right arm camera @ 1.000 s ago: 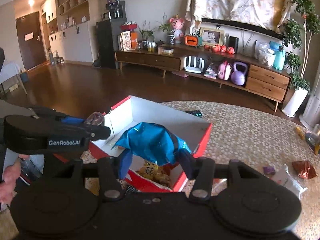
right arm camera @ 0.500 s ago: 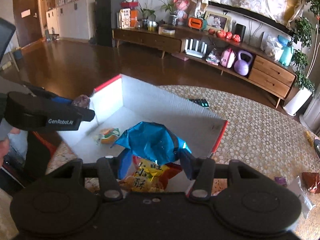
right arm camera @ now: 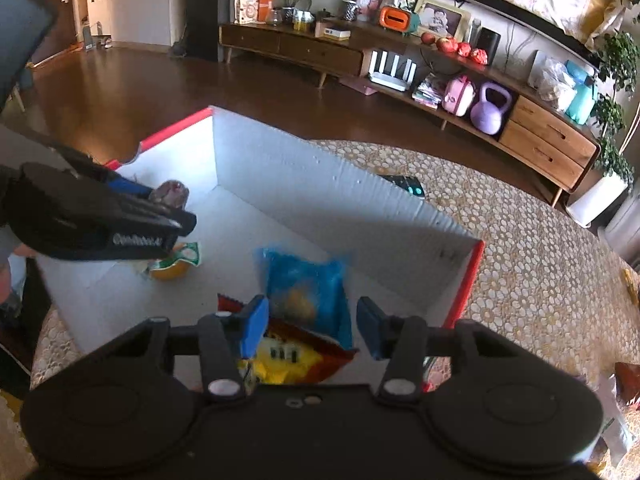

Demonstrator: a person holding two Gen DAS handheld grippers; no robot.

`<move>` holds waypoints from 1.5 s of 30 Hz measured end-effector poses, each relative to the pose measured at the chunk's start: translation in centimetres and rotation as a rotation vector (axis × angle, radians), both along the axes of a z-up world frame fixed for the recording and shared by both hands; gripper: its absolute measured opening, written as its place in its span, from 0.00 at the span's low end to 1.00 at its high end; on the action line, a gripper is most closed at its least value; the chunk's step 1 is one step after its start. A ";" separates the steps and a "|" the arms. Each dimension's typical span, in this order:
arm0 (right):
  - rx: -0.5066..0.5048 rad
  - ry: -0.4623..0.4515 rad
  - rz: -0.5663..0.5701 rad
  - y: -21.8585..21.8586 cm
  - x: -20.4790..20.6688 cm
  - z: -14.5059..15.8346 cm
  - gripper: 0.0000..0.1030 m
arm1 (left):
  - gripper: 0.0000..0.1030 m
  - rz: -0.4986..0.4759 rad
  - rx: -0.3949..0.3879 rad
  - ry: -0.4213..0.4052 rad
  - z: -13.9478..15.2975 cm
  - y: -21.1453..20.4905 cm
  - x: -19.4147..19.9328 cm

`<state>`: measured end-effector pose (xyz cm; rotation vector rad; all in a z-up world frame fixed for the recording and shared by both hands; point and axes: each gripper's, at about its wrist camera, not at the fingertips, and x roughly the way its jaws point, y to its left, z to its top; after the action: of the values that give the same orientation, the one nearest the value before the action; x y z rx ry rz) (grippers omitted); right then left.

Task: Organize snacks
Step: 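Carry both items over the red box and open both grippers to drop them, then withdraw both tools from the box toward the table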

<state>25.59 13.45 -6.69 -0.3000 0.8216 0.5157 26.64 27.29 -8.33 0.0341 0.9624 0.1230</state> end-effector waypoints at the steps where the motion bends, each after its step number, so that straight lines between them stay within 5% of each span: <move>1: -0.004 0.004 0.002 0.1 0.2 -0.1 0.47 | 0.30 0.006 0.004 0.017 -0.4 0.0 0.3; 11: 0.017 0.027 0.009 -0.5 0.0 -0.5 0.59 | 0.34 0.003 -0.028 0.074 -2.1 0.1 0.9; 15: 0.024 0.024 0.019 -0.7 -0.6 -0.3 0.63 | 0.72 0.012 -0.016 0.042 -1.6 0.0 0.5; 16: 0.026 0.025 0.019 -0.7 -0.7 -0.2 0.66 | 0.75 0.011 -0.012 0.028 -1.3 -0.1 0.3; 28: 0.073 0.010 0.012 -2.2 -2.6 1.9 0.85 | 0.75 0.011 -0.029 -0.017 1.0 -0.3 -2.2; 45: 0.169 -0.062 -0.020 -7.4 -7.1 6.7 0.98 | 0.75 -0.078 -0.039 -0.155 7.8 -4.6 -8.0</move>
<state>18.46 6.01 0.05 -0.1514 0.7152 0.5508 18.61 22.72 -0.54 0.0262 0.8073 0.0343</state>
